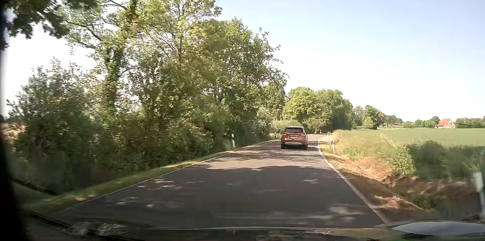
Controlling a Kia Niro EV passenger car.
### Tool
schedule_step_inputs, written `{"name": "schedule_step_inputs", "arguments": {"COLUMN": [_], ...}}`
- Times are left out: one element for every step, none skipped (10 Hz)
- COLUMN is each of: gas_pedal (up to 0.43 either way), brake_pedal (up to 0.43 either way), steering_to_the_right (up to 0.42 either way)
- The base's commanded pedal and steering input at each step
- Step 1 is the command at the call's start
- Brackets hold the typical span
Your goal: Follow the waypoints while adhering to traffic rules and regulations
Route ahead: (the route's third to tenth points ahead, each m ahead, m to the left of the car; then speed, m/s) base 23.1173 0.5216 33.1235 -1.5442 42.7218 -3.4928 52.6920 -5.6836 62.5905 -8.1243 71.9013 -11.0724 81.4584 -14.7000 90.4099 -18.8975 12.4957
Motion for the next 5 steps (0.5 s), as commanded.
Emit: {"name": "schedule_step_inputs", "arguments": {"gas_pedal": [0.24, 0.24, 0.24, 0.24, 0.24], "brake_pedal": [0.0, 0.0, 0.0, 0.0, 0.0], "steering_to_the_right": [0.062, 0.057, 0.054, 0.049, 0.045]}}
